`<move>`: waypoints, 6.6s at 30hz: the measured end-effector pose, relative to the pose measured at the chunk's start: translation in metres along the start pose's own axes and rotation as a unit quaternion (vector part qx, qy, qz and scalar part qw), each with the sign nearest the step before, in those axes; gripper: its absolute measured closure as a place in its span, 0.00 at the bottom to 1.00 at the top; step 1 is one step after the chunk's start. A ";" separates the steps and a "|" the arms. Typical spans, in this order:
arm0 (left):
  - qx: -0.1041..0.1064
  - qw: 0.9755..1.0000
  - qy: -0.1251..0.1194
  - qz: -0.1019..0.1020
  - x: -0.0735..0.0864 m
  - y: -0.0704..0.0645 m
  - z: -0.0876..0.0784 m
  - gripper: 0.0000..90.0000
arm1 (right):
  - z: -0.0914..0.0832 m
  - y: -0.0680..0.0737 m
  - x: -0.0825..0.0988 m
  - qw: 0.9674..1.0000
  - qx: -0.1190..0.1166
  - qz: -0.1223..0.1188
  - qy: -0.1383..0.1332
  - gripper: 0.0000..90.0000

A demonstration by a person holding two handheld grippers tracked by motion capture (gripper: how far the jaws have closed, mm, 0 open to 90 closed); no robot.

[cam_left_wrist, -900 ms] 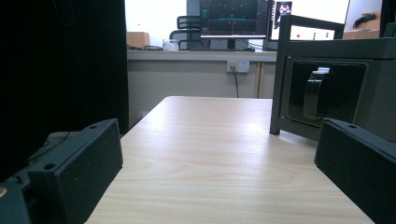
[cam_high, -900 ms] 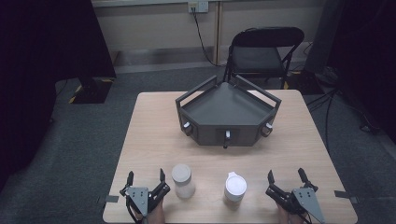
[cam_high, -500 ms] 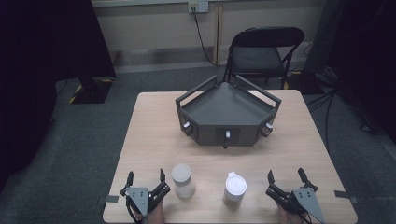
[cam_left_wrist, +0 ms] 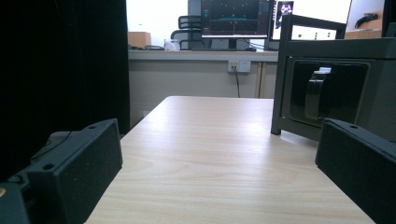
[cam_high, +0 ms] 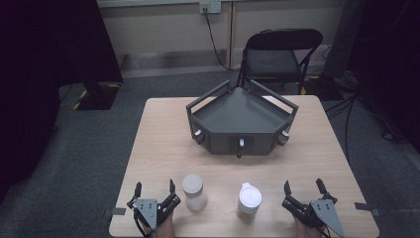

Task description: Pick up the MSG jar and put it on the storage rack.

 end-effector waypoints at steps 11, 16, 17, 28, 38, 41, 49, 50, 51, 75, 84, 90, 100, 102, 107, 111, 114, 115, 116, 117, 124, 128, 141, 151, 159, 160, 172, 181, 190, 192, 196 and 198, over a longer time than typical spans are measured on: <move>0.004 1.000 0.003 -0.006 0.000 0.001 0.002 0.00 | 0.000 0.000 0.000 1.000 0.001 0.000 0.000 0.01; 0.007 1.000 0.002 -0.014 -0.001 0.003 0.002 0.00 | 0.000 0.001 0.000 1.000 0.004 0.000 0.000 0.01; 0.008 1.000 -0.002 -0.021 -0.003 0.004 0.001 0.00 | 0.000 0.001 0.000 1.000 0.004 0.000 0.000 0.01; 0.024 0.998 -0.034 -0.044 -0.030 0.007 -0.002 0.00 | 0.000 0.001 0.000 1.000 0.004 -0.001 0.000 0.01; 0.056 0.993 -0.072 -0.078 -0.068 0.007 -0.010 0.00 | 0.000 0.001 0.000 1.000 0.004 -0.001 0.000 0.01; 0.063 0.993 -0.071 -0.075 -0.073 0.003 -0.014 0.00 | 0.000 0.001 0.000 1.000 0.004 -0.001 0.000 0.01; 0.108 0.989 -0.061 -0.080 -0.077 -0.010 -0.021 0.00 | 0.000 0.001 0.000 1.000 0.005 -0.001 0.000 0.01; 0.118 0.988 -0.057 -0.083 -0.078 -0.012 -0.022 0.00 | 0.000 0.001 0.000 1.000 0.005 -0.001 0.000 0.01; 0.124 0.988 -0.054 -0.081 -0.078 -0.016 -0.023 0.00 | 0.000 0.001 0.000 1.000 0.005 -0.001 0.001 0.01; 0.172 0.985 0.024 -0.009 -0.038 -0.058 -0.029 0.14 | 0.000 0.002 0.000 1.000 0.010 -0.001 0.000 0.01; 0.174 0.984 0.046 -0.012 -0.028 -0.058 -0.025 0.29 | 0.000 0.002 0.000 1.000 0.010 -0.001 0.000 0.01; 0.180 0.983 0.042 -0.020 -0.029 -0.056 -0.025 0.37 | 0.000 0.002 0.000 1.000 0.011 -0.001 0.000 0.01; 0.181 0.982 0.041 -0.012 -0.030 -0.056 -0.025 0.38 | 0.000 0.002 0.000 1.000 0.011 -0.001 0.000 0.01; 0.182 0.982 0.041 -0.012 -0.030 -0.055 -0.026 0.38 | 0.000 0.002 0.000 1.000 0.011 -0.001 0.000 0.01; 0.187 0.981 0.042 -0.017 -0.030 -0.053 -0.025 0.38 | 0.000 0.002 0.000 1.000 0.012 -0.001 0.000 0.01; 0.188 0.981 0.046 -0.020 -0.031 -0.050 -0.025 0.38 | 0.000 0.002 0.000 1.000 0.012 0.000 0.000 0.01; 0.190 0.980 0.042 -0.027 -0.032 -0.048 -0.026 0.38 | 0.000 0.002 0.000 1.000 0.012 0.000 0.000 0.01; 0.195 0.980 0.038 -0.031 -0.033 -0.047 -0.027 0.38 | 0.000 0.002 0.000 1.000 0.012 -0.001 0.000 0.01; 0.199 0.979 0.035 -0.031 -0.035 -0.046 -0.028 0.38 | 0.000 0.002 0.000 1.000 0.012 -0.001 0.000 0.01; 0.201 0.979 0.034 -0.030 -0.037 -0.046 -0.029 0.38 | 0.000 0.002 0.000 1.000 0.012 -0.001 0.000 0.01; 0.227 0.973 0.022 -0.030 -0.053 -0.043 -0.031 0.38 | 0.000 0.002 0.000 1.000 0.012 0.000 0.000 0.01; 0.241 0.970 0.019 -0.024 -0.061 -0.043 -0.029 0.38 | 0.000 0.002 0.000 1.000 0.012 0.000 0.000 0.01; 0.290 0.957 0.002 -0.011 -0.092 -0.048 -0.013 0.38 | 0.000 0.002 0.000 1.000 0.013 0.000 0.000 0.01; 0.320 0.947 -0.007 -0.007 -0.112 -0.058 0.005 0.38 | 0.000 0.002 0.000 1.000 0.014 0.000 0.000 0.01; 0.330 0.944 -0.002 -0.017 -0.128 -0.064 0.032 0.38 | 0.000 0.002 0.000 1.000 0.014 0.000 0.000 0.01; 0.329 0.944 0.001 -0.022 -0.131 -0.065 0.036 0.38 | 0.000 0.002 0.000 1.000 0.014 0.000 0.000 0.01; 0.304 0.952 0.019 -0.021 -0.160 -0.088 0.078 0.38 | 0.000 0.002 0.000 1.000 0.014 0.000 0.000 0.01; 0.271 0.962 0.025 -0.024 -0.173 -0.114 0.098 0.38 | 0.000 0.002 0.000 1.000 0.013 -0.001 0.000 0.01; 0.245 0.969 0.037 -0.013 -0.195 -0.142 0.131 0.38 | 0.000 0.002 0.000 1.000 0.013 0.000 0.000 0.01; 0.237 0.970 0.051 -0.009 -0.200 -0.148 0.144 0.37 | 0.000 0.002 0.000 1.000 0.013 0.000 0.000 0.01; 0.231 0.971 0.059 -0.008 -0.200 -0.156 0.158 0.38 | 0.000 0.002 0.000 1.000 0.012 -0.001 0.000 0.01; 0.231 0.971 0.061 -0.012 -0.197 -0.160 0.164 0.37 | 0.000 0.002 0.000 1.000 0.012 -0.001 0.000 0.01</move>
Point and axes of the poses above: each handheld gripper's, and its own axes: z roughly forward along the jaws, x roughly out of its underside, y roughly to its left, the point moved 10 cm from there along z, roughly forward along the jaws, and after that the axes turned 6 degrees about -x, right-handed, at the moved point
